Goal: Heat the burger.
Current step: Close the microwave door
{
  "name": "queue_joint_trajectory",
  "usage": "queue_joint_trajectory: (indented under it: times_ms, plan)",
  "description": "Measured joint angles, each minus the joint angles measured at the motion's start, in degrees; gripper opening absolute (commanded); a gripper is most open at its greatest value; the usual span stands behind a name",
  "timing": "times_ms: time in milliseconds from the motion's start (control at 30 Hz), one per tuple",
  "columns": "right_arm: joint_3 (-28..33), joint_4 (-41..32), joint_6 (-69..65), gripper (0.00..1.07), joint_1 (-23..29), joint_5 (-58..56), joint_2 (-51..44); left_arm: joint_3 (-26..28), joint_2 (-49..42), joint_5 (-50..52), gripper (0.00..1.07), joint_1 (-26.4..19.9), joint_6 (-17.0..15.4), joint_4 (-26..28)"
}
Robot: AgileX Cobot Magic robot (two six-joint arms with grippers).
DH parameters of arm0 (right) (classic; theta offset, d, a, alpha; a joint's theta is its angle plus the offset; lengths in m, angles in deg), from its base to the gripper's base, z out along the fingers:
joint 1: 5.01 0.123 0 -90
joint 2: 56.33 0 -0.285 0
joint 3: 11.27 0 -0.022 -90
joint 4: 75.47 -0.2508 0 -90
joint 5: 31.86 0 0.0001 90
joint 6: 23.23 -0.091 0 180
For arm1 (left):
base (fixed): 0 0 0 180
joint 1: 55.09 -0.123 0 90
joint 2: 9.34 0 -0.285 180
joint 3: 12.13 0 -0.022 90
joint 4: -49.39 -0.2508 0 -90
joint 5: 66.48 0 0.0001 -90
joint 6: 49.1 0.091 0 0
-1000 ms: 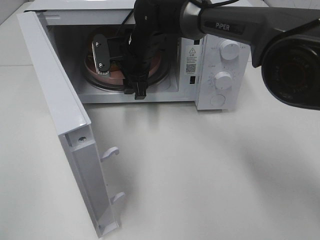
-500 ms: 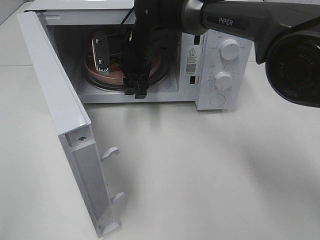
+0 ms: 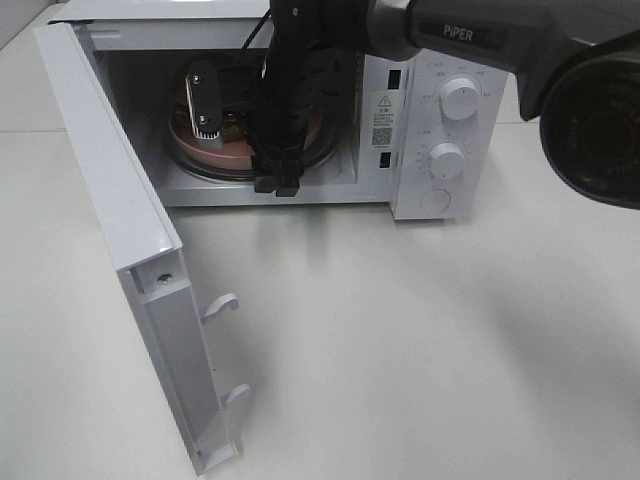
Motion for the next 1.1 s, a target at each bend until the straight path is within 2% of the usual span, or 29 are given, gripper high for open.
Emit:
queue_joint_trajectory:
  times_ms: [1100]
  plan:
    - [0.0, 0.1, -0.5, 0.68, 0.0, -4.6, -0.6, 0.0, 0.0, 0.0, 1.0, 0.0, 0.0, 0.0]
